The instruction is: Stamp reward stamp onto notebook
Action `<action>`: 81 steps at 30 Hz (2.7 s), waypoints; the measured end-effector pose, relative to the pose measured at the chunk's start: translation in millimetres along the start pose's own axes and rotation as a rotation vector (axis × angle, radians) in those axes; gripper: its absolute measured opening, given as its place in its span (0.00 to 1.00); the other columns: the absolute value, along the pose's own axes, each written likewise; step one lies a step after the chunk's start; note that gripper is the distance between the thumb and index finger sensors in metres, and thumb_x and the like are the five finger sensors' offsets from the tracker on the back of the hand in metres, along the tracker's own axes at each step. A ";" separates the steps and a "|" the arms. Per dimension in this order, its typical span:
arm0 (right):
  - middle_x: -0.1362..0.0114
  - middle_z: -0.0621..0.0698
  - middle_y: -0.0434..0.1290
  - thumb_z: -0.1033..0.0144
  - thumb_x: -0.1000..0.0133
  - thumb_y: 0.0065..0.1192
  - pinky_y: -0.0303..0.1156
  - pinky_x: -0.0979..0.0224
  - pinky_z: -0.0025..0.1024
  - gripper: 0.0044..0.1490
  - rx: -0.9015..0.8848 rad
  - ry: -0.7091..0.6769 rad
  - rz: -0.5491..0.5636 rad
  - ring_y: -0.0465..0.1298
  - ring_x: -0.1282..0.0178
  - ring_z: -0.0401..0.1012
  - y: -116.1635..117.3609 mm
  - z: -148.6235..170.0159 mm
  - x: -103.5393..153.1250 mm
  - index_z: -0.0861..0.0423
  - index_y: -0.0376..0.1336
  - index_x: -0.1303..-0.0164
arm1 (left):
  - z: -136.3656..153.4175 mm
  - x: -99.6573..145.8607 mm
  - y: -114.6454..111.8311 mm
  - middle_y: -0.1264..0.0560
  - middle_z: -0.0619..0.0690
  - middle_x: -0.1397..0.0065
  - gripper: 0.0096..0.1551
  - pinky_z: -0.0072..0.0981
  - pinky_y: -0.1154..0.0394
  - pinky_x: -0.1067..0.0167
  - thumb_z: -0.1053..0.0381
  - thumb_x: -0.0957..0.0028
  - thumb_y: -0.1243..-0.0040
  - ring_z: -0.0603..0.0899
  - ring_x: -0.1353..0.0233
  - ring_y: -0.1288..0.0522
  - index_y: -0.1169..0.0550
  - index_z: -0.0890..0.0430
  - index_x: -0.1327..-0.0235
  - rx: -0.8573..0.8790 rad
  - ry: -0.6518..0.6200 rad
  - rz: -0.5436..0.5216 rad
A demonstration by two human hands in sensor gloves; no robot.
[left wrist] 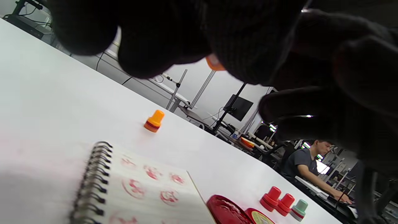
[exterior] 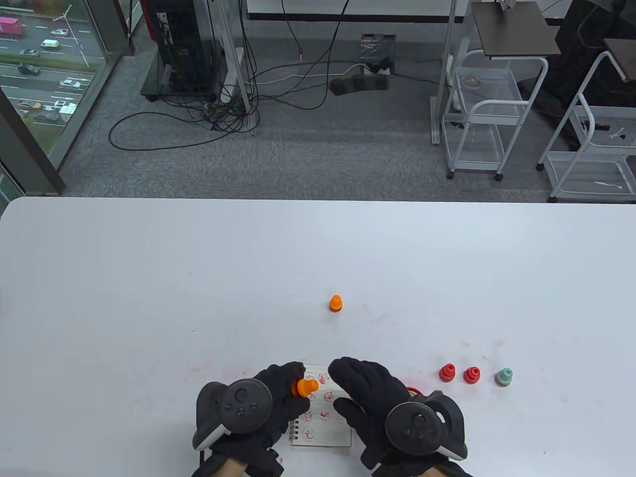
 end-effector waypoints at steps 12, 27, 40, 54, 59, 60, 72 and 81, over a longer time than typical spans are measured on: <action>0.39 0.54 0.79 0.60 0.50 0.69 0.81 0.44 0.46 0.31 -0.040 0.033 -0.008 0.82 0.49 0.47 13.9 9.4 4.5 0.54 0.67 0.35 | -17.2 1.2 -18.7 0.19 0.52 0.44 0.41 0.48 0.19 0.49 0.43 0.56 0.32 0.52 0.51 0.17 0.25 0.62 0.32 -0.103 -0.132 0.082; 0.38 0.55 0.78 0.62 0.50 0.69 0.80 0.43 0.47 0.31 -0.060 0.142 0.131 0.82 0.48 0.49 -16.1 32.3 17.4 0.54 0.67 0.35 | 20.3 -2.4 -13.1 0.21 0.54 0.37 0.39 0.52 0.22 0.42 0.46 0.55 0.31 0.55 0.44 0.19 0.25 0.56 0.29 -0.199 0.041 0.171; 0.37 0.55 0.78 0.63 0.49 0.69 0.80 0.43 0.48 0.31 -0.017 0.148 0.106 0.82 0.47 0.49 -14.1 34.8 18.7 0.55 0.67 0.35 | 59.0 -0.5 -28.0 0.35 0.62 0.19 0.38 0.63 0.35 0.30 0.46 0.53 0.33 0.71 0.24 0.35 0.23 0.49 0.24 -0.366 0.239 0.373; 0.38 0.56 0.78 0.64 0.49 0.69 0.79 0.43 0.48 0.30 0.033 0.159 0.124 0.82 0.48 0.50 -21.1 37.0 19.7 0.54 0.68 0.35 | 58.6 1.3 -25.2 0.36 0.63 0.18 0.41 0.60 0.34 0.31 0.44 0.53 0.34 0.71 0.24 0.35 0.27 0.46 0.20 -0.407 0.247 0.375; 0.38 0.56 0.79 0.64 0.49 0.69 0.79 0.43 0.48 0.29 0.102 0.170 0.165 0.82 0.48 0.50 -31.5 41.8 21.0 0.54 0.69 0.36 | 41.3 -2.2 -12.0 0.36 0.63 0.18 0.48 0.62 0.34 0.30 0.35 0.54 0.39 0.70 0.24 0.34 0.31 0.49 0.17 -0.336 0.097 0.194; 0.38 0.56 0.79 0.64 0.49 0.69 0.79 0.43 0.48 0.29 0.116 0.171 0.163 0.82 0.49 0.50 -32.0 42.5 21.1 0.53 0.70 0.36 | 39.5 -2.1 -11.1 0.36 0.62 0.17 0.49 0.62 0.34 0.30 0.33 0.53 0.41 0.70 0.23 0.35 0.32 0.49 0.16 -0.336 0.079 0.186; 0.36 0.51 0.81 0.64 0.51 0.71 0.75 0.35 0.54 0.28 0.462 0.164 -0.090 0.79 0.41 0.51 4.8 50.0 12.5 0.48 0.72 0.38 | 27.3 -2.1 -5.2 0.41 0.63 0.14 0.50 0.71 0.38 0.27 0.29 0.51 0.48 0.74 0.19 0.40 0.36 0.49 0.14 -0.284 -0.002 0.181; 0.40 0.50 0.85 0.66 0.52 0.71 0.74 0.34 0.55 0.27 0.568 0.136 -0.293 0.78 0.40 0.50 34.3 47.2 7.0 0.49 0.74 0.41 | 29.4 -0.9 -2.5 0.41 0.64 0.14 0.49 0.71 0.38 0.28 0.30 0.50 0.48 0.74 0.19 0.39 0.36 0.49 0.15 -0.275 0.024 0.183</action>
Point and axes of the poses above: the tracker on the back of each hand, its own z axis roughly to the little-finger side, its own x axis roughly from the fingertips to the wrist, y = z × x, the point moved 1 cm from there along -x, roughly from the wrist to the fingertips
